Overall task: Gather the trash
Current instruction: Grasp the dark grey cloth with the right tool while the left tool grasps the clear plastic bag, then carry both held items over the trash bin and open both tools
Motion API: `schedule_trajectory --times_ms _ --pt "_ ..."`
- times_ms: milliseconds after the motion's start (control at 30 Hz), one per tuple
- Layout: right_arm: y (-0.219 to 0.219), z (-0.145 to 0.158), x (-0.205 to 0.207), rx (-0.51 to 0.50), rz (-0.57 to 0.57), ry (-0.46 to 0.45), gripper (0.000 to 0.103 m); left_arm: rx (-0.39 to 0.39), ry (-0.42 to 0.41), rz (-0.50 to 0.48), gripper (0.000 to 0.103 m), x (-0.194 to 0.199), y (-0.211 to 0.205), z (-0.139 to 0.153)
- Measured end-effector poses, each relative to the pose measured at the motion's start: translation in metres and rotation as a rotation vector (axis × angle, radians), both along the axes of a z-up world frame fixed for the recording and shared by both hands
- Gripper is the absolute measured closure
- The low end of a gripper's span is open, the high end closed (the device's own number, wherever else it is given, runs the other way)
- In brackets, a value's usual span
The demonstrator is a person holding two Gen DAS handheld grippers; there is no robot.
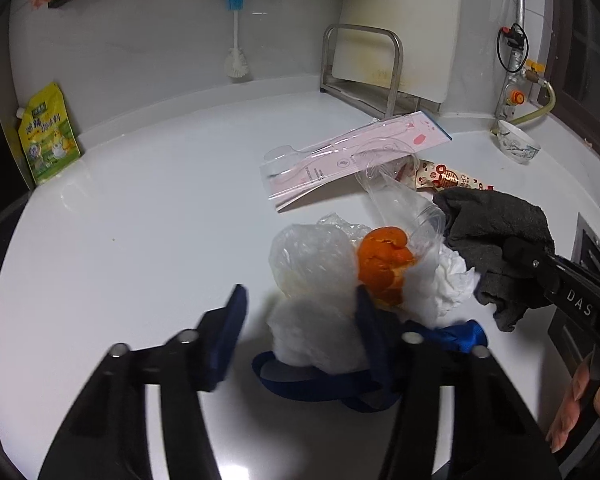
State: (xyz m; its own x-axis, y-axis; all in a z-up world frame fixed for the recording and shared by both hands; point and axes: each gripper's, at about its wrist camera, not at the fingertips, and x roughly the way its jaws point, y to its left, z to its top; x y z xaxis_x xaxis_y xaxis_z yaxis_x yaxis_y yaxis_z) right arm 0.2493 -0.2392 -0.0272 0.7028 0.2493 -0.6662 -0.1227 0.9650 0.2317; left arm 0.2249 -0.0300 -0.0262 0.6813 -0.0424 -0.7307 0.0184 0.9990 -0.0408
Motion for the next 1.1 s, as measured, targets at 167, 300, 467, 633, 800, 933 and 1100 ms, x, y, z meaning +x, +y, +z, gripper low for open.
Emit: schedule_trajectory --times_ms 167,300,467,633,800,933,1100 --pt "-0.004 0.002 -0.003 0.012 -0.006 -0.01 0.086 -0.017 -0.008 -0.008 0.068 0.0 0.005 0.006" --pt "-0.009 0.004 -0.009 0.016 -0.019 -0.02 0.087 -0.011 -0.05 -0.005 0.069 -0.002 0.012 0.021" --pt "-0.013 0.009 -0.022 0.014 -0.036 -0.033 0.087 0.009 -0.105 0.005 0.07 -0.007 0.022 0.043" --pt "-0.018 0.022 -0.042 0.014 -0.065 -0.069 0.088 0.021 -0.153 0.001 0.07 -0.024 0.028 0.062" --pt "-0.02 0.035 -0.076 0.023 -0.096 -0.099 0.088 0.029 -0.182 -0.024 0.07 -0.055 0.027 0.071" --pt "-0.017 0.039 -0.108 0.03 -0.114 -0.112 0.089 0.029 -0.186 -0.056 0.07 -0.086 0.021 0.07" --pt "-0.007 0.042 -0.158 0.01 -0.141 -0.13 0.089 0.032 -0.189 -0.114 0.07 -0.129 0.011 0.064"
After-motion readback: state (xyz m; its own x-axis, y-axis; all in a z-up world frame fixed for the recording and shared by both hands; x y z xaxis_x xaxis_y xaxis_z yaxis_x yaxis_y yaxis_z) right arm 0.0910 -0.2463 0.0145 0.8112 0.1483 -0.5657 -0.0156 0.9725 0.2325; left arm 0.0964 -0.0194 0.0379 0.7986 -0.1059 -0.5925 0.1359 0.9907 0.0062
